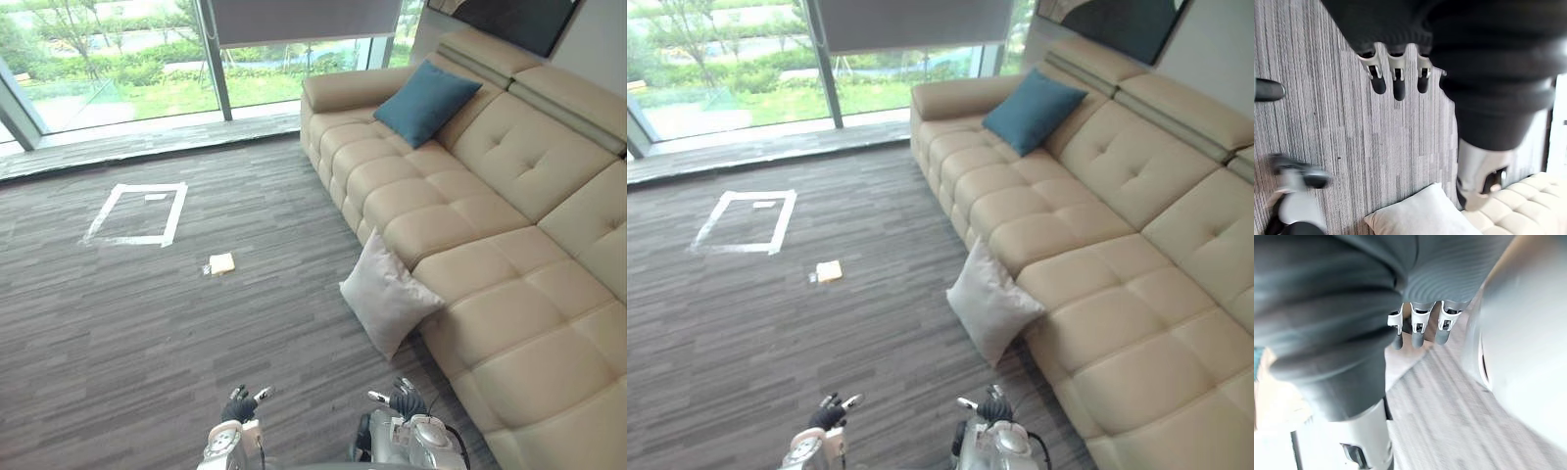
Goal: Pick up cushions and gather them together orderly.
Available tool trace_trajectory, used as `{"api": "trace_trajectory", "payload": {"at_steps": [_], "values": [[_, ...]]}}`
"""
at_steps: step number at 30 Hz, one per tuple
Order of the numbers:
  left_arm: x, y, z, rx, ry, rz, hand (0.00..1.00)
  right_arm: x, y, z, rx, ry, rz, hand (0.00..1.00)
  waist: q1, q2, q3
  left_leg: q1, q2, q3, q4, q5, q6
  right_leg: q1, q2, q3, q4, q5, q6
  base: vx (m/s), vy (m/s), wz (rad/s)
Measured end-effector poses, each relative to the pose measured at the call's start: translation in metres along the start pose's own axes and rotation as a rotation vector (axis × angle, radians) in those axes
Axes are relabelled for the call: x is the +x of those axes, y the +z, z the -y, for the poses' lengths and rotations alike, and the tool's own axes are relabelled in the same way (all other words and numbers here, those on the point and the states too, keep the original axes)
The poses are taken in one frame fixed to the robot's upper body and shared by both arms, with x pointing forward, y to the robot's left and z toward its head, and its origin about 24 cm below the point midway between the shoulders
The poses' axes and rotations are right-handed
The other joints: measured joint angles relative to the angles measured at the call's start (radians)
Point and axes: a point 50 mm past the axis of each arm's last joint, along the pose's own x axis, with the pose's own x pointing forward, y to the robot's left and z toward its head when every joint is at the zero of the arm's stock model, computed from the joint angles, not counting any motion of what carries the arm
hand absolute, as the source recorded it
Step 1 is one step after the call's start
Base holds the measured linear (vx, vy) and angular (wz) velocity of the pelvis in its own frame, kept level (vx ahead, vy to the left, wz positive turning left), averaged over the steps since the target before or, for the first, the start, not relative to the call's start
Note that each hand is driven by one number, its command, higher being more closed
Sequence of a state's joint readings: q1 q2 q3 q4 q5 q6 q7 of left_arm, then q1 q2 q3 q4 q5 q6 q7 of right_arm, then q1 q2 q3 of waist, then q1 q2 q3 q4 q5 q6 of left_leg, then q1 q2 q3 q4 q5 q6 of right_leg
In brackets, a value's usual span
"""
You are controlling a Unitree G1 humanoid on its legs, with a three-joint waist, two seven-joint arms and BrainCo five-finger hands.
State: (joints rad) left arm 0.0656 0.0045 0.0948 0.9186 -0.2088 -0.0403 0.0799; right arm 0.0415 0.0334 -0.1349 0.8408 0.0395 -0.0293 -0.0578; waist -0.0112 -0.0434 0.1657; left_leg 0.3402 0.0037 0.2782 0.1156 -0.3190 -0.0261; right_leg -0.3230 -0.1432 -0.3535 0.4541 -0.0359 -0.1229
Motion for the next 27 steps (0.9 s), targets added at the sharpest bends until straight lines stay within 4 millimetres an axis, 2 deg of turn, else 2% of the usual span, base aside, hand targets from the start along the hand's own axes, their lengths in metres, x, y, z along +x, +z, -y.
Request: {"api": "trace_trajectory", "payload": {"at_steps": [1,2,3,4,5,6,7,8,10,12,14,15,16,17,18,19,21,22,23,25,27], "values": [[0.000,0.001,0.004,0.002,-0.007,-0.001,0.00,0.001,0.003,0.001,-0.004,-0.002,0.008,0.00,0.000,0.023,0.005,0.010,0.017,-0.010,0.025,-0.001,-0.005,0.014,0.007,-0.010,0.023,-0.027,0.007,0.59,-0.181,0.12],[0.000,0.000,0.007,0.013,-0.017,-0.001,0.00,0.001,0.003,0.004,-0.005,-0.011,0.007,0.00,0.001,0.040,0.000,-0.037,0.051,-0.025,0.168,-0.001,-0.006,0.033,0.017,-0.022,0.032,-0.076,0.013,0.55,-0.207,0.02],[0.000,0.000,0.009,0.012,-0.021,0.001,0.00,0.001,0.004,0.006,-0.006,-0.014,0.011,0.00,0.001,0.056,0.002,-0.115,0.088,-0.039,0.366,0.014,-0.036,0.062,0.037,-0.019,0.023,-0.102,0.011,0.53,-0.202,-0.02],[0.000,0.001,0.008,0.004,-0.018,0.005,0.00,0.001,0.004,0.006,-0.010,-0.013,0.012,0.00,0.003,0.070,0.003,-0.186,0.133,-0.045,0.526,0.041,-0.083,0.087,0.060,-0.011,0.007,-0.118,0.005,0.52,-0.145,-0.34],[0.000,0.002,0.008,-0.023,-0.012,0.014,0.00,0.001,0.003,0.004,-0.011,-0.010,0.006,0.00,0.011,0.088,0.005,-0.264,0.195,-0.039,0.724,0.052,-0.113,0.134,0.099,-0.002,-0.014,-0.139,-0.009,0.51,-0.079,-0.59],[-0.001,0.002,0.007,-0.030,-0.009,0.020,0.00,0.001,0.002,0.001,-0.005,-0.004,-0.001,0.00,0.015,0.084,0.011,-0.305,0.223,-0.036,0.790,0.039,-0.096,0.178,0.121,0.011,-0.029,-0.156,-0.014,0.58,-0.074,-0.68],[-0.001,0.005,0.007,-0.029,-0.010,0.032,0.00,0.001,0.001,-0.002,0.001,0.001,-0.006,0.00,0.016,0.073,0.018,-0.329,0.230,-0.029,0.798,0.026,-0.083,0.212,0.130,0.030,-0.044,-0.166,-0.016,0.54,-0.066,-0.67],[-0.001,0.011,0.008,-0.030,-0.014,0.052,0.00,0.000,0.000,-0.003,0.008,0.003,-0.010,0.00,0.019,0.057,0.023,-0.374,0.227,-0.015,0.761,0.002,-0.071,0.255,0.132,0.056,-0.070,-0.172,-0.015,0.48,-0.043,-0.66],[0.000,0.014,0.011,-0.034,-0.022,0.067,0.00,0.000,0.000,-0.002,0.010,-0.001,-0.009,0.00,0.021,0.044,0.024,-0.434,0.210,-0.015,0.625,-0.013,-0.045,0.295,0.131,0.106,-0.109,-0.175,-0.001,0.36,0.021,-0.78],[0.001,0.017,0.014,-0.036,-0.029,0.074,0.00,0.001,0.000,0.002,0.020,-0.026,-0.010,0.00,0.033,0.041,0.026,-0.491,0.170,-0.102,0.428,-0.005,-0.052,0.313,0.129,0.188,-0.109,-0.193,0.034,0.31,0.123,-1.01],[0.001,0.017,0.016,-0.040,-0.033,0.080,0.00,-0.001,-0.005,0.003,0.018,-0.036,-0.026,0.00,0.045,0.049,0.022,-0.501,0.119,-0.244,0.298,0.041,-0.050,0.314,0.125,0.264,-0.093,-0.216,0.071,0.34,0.264,-1.19],[0.000,0.015,0.018,-0.044,-0.037,0.072,0.00,-0.002,-0.007,0.005,0.016,-0.040,-0.029,0.00,0.050,0.060,0.015,-0.497,0.105,-0.301,0.259,0.098,-0.062,0.309,0.128,0.311,-0.073,-0.235,0.097,0.28,0.301,-1.36],[0.000,0.012,0.020,-0.046,-0.039,0.062,0.00,-0.002,-0.008,0.006,0.014,-0.041,-0.032,0.00,0.052,0.066,0.007,-0.481,0.101,-0.293,0.270,0.145,-0.076,0.306,0.126,0.348,-0.054,-0.253,0.124,0.27,0.355,-1.12],[0.001,0.012,0.018,-0.041,-0.035,0.058,0.00,-0.003,-0.009,0.005,0.015,-0.038,-0.036,0.00,0.053,0.058,-0.001,-0.472,0.097,-0.245,0.282,0.133,-0.067,0.307,0.107,0.376,-0.042,-0.266,0.142,0.27,0.364,-1.06],[0.001,0.010,0.013,-0.031,-0.023,0.050,0.00,-0.004,-0.013,0.001,0.017,-0.027,-0.046,0.00,0.050,0.032,-0.022,-0.460,0.085,-0.192,0.281,0.110,-0.051,0.297,0.081,0.391,-0.026,-0.272,0.158,0.29,0.400,-1.06],[0.002,0.011,0.011,-0.024,-0.018,0.046,0.00,-0.006,-0.016,-0.004,0.020,-0.015,-0.055,0.00,0.052,0.019,-0.031,-0.447,0.084,-0.149,0.282,0.094,-0.039,0.277,0.067,0.392,-0.007,-0.262,0.176,0.21,0.293,-1.09],[0.003,0.011,0.010,-0.009,-0.019,0.035,0.00,-0.006,-0.016,-0.007,0.011,-0.003,-0.053,0.00,0.052,0.011,-0.028,-0.408,0.086,-0.074,0.269,0.068,-0.015,0.210,0.051,0.389,0.101,-0.228,0.210,0.14,0.243,-1.09],[0.003,0.010,0.010,-0.004,-0.019,0.032,0.00,-0.005,-0.014,-0.007,0.012,-0.003,-0.044,0.00,0.052,0.016,-0.024,-0.374,0.088,-0.030,0.253,0.058,-0.005,0.168,0.036,0.362,0.179,-0.201,0.212,0.11,0.206,-1.11],[0.003,0.010,0.010,-0.003,-0.018,0.032,0.00,-0.005,-0.011,-0.007,0.010,-0.001,-0.035,0.00,0.052,0.023,-0.018,-0.341,0.089,0.001,0.234,0.055,0.000,0.143,0.016,0.315,0.223,-0.187,0.205,0.12,0.166,-1.10],[0.003,0.008,0.007,-0.001,-0.010,0.025,0.00,-0.005,-0.010,-0.008,0.003,0.004,-0.029,0.00,0.051,0.024,-0.017,-0.265,0.091,0.065,0.182,0.054,0.002,0.125,-0.040,0.183,0.278,-0.201,0.195,0.13,0.122,-0.91],[0.003,0.005,0.003,0.010,-0.001,0.007,0.00,-0.004,-0.008,-0.009,0.003,0.006,-0.027,0.00,0.043,0.025,-0.017,-0.214,0.099,0.121,0.123,0.059,-0.007,0.112,-0.059,0.067,0.233,-0.205,0.200,0.10,0.049,-0.74]]}}
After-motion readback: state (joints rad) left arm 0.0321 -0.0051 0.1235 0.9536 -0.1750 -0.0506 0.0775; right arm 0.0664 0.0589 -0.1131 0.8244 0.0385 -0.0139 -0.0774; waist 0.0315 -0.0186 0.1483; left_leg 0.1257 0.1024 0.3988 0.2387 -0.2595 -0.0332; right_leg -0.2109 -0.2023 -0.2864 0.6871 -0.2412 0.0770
